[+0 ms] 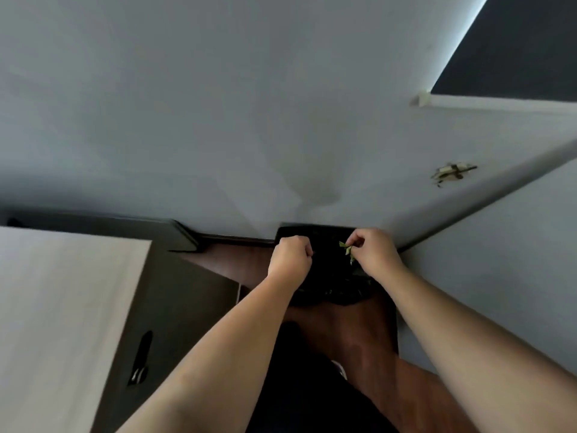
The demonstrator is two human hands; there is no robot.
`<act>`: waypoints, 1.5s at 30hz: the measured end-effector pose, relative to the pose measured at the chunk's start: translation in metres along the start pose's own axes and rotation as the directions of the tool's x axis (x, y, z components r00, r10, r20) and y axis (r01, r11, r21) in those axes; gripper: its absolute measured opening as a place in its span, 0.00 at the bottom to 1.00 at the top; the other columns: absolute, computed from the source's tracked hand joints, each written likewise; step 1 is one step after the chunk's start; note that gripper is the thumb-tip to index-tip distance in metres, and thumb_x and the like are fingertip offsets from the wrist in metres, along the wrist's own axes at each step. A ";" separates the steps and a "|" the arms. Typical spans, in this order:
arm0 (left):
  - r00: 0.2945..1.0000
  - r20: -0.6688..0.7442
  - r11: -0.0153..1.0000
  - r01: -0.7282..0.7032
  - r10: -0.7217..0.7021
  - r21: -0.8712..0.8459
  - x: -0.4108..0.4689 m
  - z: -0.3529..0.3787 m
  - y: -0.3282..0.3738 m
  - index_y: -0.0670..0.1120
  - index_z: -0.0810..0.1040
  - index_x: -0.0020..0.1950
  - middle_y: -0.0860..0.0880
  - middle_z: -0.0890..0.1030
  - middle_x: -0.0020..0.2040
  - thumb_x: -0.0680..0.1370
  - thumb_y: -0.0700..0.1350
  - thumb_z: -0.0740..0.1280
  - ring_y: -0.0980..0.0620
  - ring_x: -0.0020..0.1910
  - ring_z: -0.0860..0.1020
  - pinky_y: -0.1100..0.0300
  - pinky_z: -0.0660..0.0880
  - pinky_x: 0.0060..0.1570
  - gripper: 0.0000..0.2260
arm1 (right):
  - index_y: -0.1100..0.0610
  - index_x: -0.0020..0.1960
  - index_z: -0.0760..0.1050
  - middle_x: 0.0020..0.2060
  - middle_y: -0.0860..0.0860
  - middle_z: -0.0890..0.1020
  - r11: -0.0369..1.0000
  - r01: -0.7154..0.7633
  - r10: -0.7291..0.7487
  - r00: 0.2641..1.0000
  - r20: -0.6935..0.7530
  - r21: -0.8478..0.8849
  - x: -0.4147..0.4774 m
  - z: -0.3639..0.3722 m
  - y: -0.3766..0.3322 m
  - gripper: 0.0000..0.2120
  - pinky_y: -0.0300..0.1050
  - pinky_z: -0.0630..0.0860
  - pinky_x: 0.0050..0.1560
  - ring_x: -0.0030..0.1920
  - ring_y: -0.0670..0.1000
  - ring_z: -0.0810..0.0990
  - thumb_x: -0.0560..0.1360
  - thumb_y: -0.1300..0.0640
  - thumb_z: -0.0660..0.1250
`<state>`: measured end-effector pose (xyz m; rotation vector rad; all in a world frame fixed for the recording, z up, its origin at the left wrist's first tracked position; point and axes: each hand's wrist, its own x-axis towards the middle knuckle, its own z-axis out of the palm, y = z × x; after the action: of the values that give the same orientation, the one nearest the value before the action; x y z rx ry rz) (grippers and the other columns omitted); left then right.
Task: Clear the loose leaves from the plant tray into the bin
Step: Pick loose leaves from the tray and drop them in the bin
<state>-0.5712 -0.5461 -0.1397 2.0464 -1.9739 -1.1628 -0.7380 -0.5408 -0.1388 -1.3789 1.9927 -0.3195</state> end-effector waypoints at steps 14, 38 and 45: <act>0.949 0.300 0.967 0.016 -0.094 0.253 0.047 0.020 -0.021 0.49 0.69 0.68 0.47 0.77 0.63 0.77 0.49 0.66 0.45 0.57 0.78 0.51 0.79 0.52 0.20 | 0.52 0.61 0.76 0.60 0.54 0.80 0.991 -0.125 0.116 0.982 0.147 0.053 0.024 0.031 0.048 0.17 0.44 0.76 0.57 0.57 0.54 0.79 0.75 0.65 0.61; 0.541 -0.503 0.716 0.645 -0.674 -0.265 -0.390 -0.197 -0.194 0.49 0.75 0.62 0.44 0.77 0.64 0.76 0.49 0.63 0.43 0.62 0.76 0.51 0.74 0.59 0.15 | 0.51 0.37 0.79 0.41 0.54 0.81 0.584 0.803 -0.696 0.421 0.582 0.118 -0.229 0.119 -0.321 0.23 0.49 0.74 0.51 0.47 0.58 0.79 0.70 0.73 0.53; 0.192 -0.449 0.443 0.700 -0.873 -0.561 -0.563 -0.151 -0.292 0.47 0.80 0.50 0.45 0.82 0.54 0.74 0.46 0.65 0.43 0.55 0.79 0.55 0.76 0.53 0.08 | 0.55 0.43 0.81 0.41 0.54 0.81 0.322 0.925 -0.702 0.091 0.706 0.200 -0.391 0.224 -0.368 0.22 0.42 0.73 0.40 0.44 0.54 0.79 0.69 0.73 0.52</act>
<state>-0.1835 -0.0661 0.0705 2.8063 -0.2603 -0.3832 -0.2434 -0.3011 0.0524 -2.3244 0.3758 0.0792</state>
